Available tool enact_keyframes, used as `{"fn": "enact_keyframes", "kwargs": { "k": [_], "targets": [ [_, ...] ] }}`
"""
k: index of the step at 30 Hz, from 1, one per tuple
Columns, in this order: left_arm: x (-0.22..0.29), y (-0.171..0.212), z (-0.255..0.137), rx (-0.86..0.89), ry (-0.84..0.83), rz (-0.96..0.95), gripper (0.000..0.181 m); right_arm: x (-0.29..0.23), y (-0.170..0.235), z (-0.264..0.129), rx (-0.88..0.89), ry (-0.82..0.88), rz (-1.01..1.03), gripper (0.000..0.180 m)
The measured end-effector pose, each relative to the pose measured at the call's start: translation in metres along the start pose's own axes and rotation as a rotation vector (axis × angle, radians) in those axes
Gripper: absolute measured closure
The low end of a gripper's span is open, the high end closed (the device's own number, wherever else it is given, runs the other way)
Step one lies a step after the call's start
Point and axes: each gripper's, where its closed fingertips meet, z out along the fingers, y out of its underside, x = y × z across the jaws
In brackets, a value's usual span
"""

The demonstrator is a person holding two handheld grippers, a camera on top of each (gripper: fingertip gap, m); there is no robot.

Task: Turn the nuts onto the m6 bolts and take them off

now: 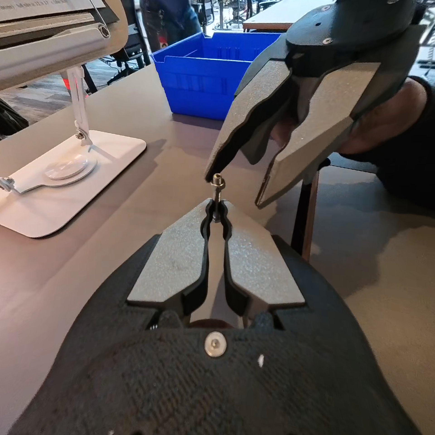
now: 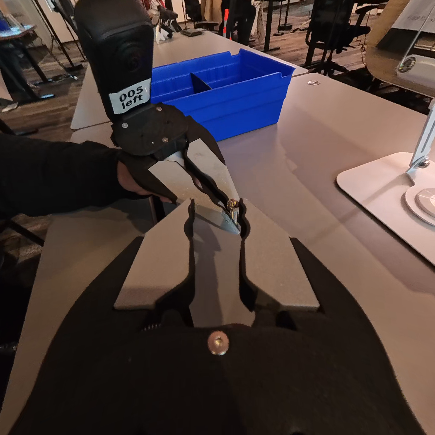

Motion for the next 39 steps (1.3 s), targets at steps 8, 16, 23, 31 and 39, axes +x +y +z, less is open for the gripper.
{"fn": "enact_keyframes", "kwargs": {
  "k": [8,16,23,31,39],
  "targets": [
    [-0.005,0.001,-0.001,-0.008,-0.025,-0.018,0.179,0.001,0.001,-0.002,-0.006,0.003,-0.001,0.146],
    [-0.009,0.001,-0.002,-0.004,-0.033,-0.033,0.179,0.001,-0.005,-0.005,0.025,-0.002,-0.001,0.151],
    [-0.004,-0.001,-0.001,0.007,-0.015,-0.016,0.179,0.009,-0.005,-0.008,0.040,0.036,0.004,0.147],
    [-0.004,-0.001,-0.001,0.003,-0.019,-0.014,0.179,0.003,0.000,-0.004,0.007,0.008,-0.019,0.150],
    [-0.003,-0.001,-0.001,0.004,-0.010,-0.013,0.179,0.004,-0.002,-0.006,0.013,0.009,-0.014,0.156]
  ]
}}
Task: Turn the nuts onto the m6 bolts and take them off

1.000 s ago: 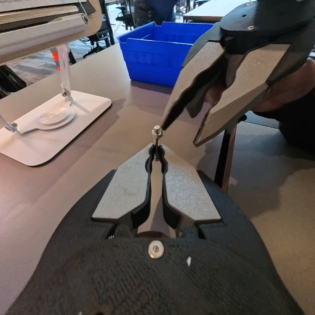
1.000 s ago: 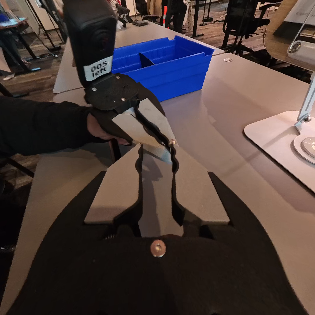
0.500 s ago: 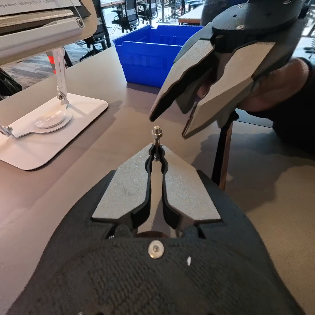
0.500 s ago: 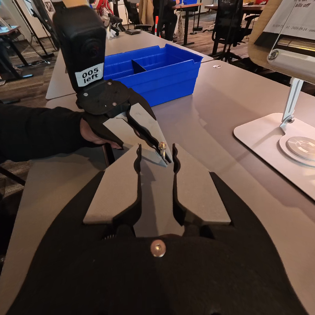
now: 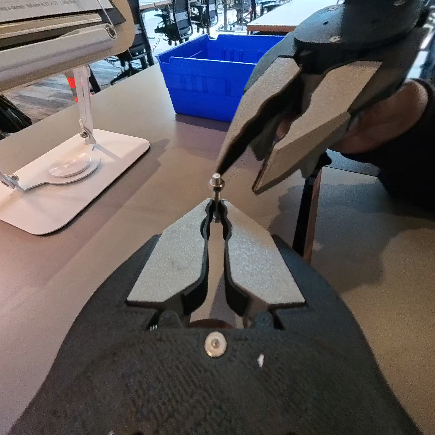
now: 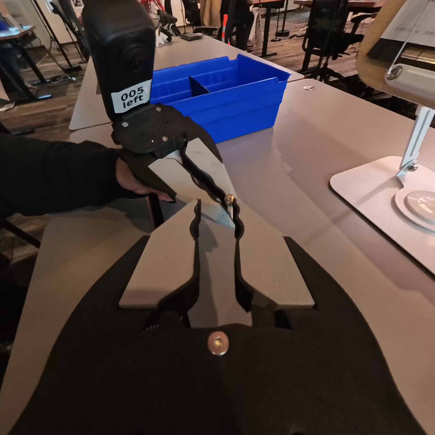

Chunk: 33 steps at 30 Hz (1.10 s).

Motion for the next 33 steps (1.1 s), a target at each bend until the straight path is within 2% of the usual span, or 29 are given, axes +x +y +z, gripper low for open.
{"fn": "enact_keyframes", "kwargs": {
  "k": [7,9,11,14,15,21,28,33],
  "targets": [
    [0.000,0.001,0.001,-0.005,-0.004,0.006,0.179,0.000,0.004,0.002,-0.019,-0.001,0.008,0.153],
    [-0.006,0.002,-0.001,-0.008,-0.026,-0.010,0.178,-0.009,0.003,0.000,-0.020,-0.054,-0.006,0.180],
    [-0.007,0.002,-0.001,-0.002,-0.020,-0.021,0.179,-0.009,0.000,-0.001,0.002,-0.055,0.008,0.176],
    [-0.001,0.000,0.000,0.006,0.000,-0.002,0.179,0.004,-0.001,-0.002,0.008,0.014,0.022,0.154],
    [0.001,0.000,0.000,0.000,0.005,0.009,0.179,0.007,0.000,-0.002,0.009,0.030,0.028,0.153],
    [0.007,-0.001,0.002,0.002,0.022,0.025,0.179,0.006,0.005,0.003,-0.021,0.029,0.015,0.154],
    [0.011,-0.002,0.002,0.010,0.037,0.035,0.179,0.006,0.009,0.006,-0.034,0.030,0.008,0.173],
    [0.010,0.000,0.003,0.006,0.041,0.018,0.179,0.008,0.011,0.007,-0.049,0.050,-0.005,0.173]
  ]
}}
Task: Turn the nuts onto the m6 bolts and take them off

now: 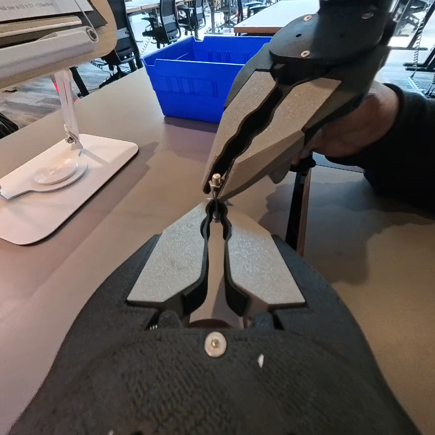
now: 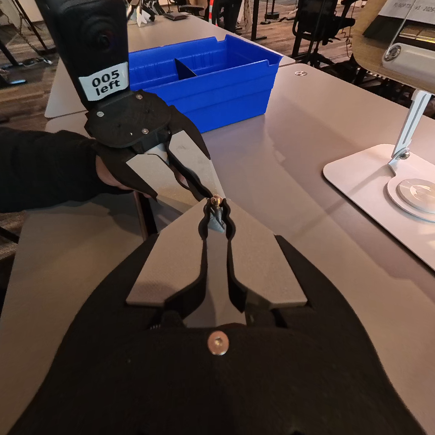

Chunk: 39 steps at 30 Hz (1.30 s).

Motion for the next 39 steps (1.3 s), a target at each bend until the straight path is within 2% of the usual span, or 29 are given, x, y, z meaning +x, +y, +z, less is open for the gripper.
{"fn": "enact_keyframes", "kwargs": {
  "k": [18,24,39],
  "targets": [
    [-0.006,0.005,0.003,-0.012,-0.020,-0.035,0.170,0.015,0.004,-0.003,-0.007,0.058,0.076,0.173],
    [-0.011,0.005,0.002,-0.004,-0.032,-0.064,0.153,0.018,0.006,-0.004,-0.009,0.066,0.100,0.173],
    [-0.011,0.007,0.003,-0.016,-0.036,-0.062,0.154,0.011,0.000,-0.005,0.012,0.041,0.087,0.173]
  ]
}}
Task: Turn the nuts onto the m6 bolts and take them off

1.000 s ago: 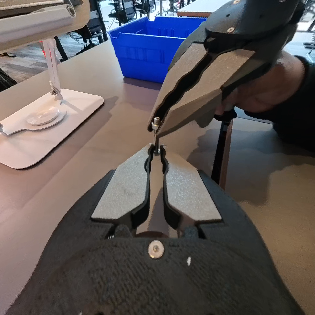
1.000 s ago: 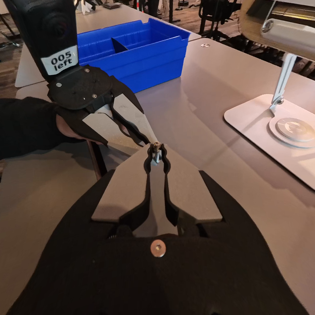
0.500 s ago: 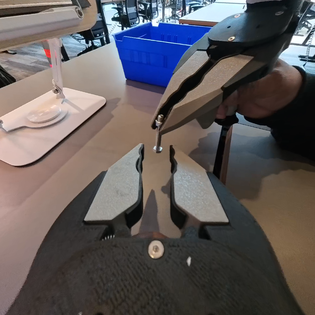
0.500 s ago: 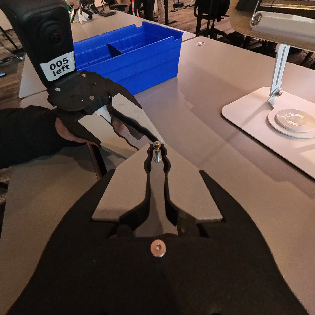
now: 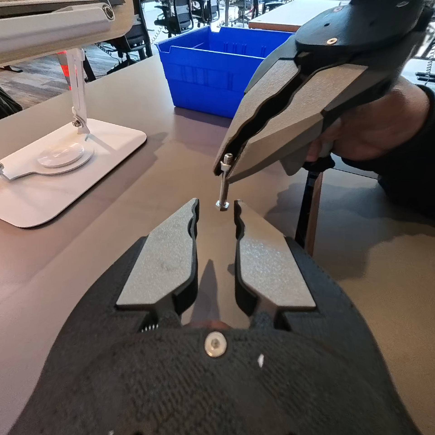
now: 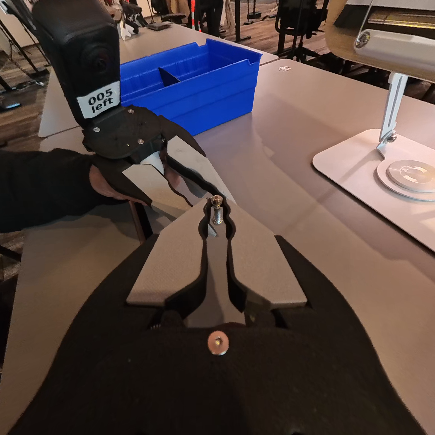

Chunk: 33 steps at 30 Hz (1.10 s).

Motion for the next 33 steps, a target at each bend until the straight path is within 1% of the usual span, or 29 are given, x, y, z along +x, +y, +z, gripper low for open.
{"fn": "enact_keyframes", "kwargs": {
  "k": [19,23,26,28,30,33],
  "targets": [
    [-0.002,0.001,0.001,-0.005,-0.008,-0.007,0.156,0.003,-0.006,-0.006,0.032,0.013,0.002,0.173],
    [-0.002,0.002,0.001,-0.010,-0.011,-0.005,0.157,0.005,-0.014,-0.013,0.062,0.026,-0.001,0.173],
    [-0.002,0.002,0.001,-0.010,-0.012,-0.006,0.157,0.003,-0.036,-0.035,0.133,0.038,0.003,0.173],
    [-0.002,0.002,0.001,-0.011,-0.012,-0.006,0.157,0.005,-0.054,-0.058,0.160,0.086,-0.019,0.174],
    [-0.001,0.003,0.002,-0.016,-0.011,-0.006,0.157,0.016,-0.069,-0.090,0.163,0.165,-0.045,0.173],
    [-0.001,0.004,0.002,-0.024,-0.014,0.000,0.157,0.048,-0.085,-0.150,0.157,0.326,-0.043,0.173]
  ]
}}
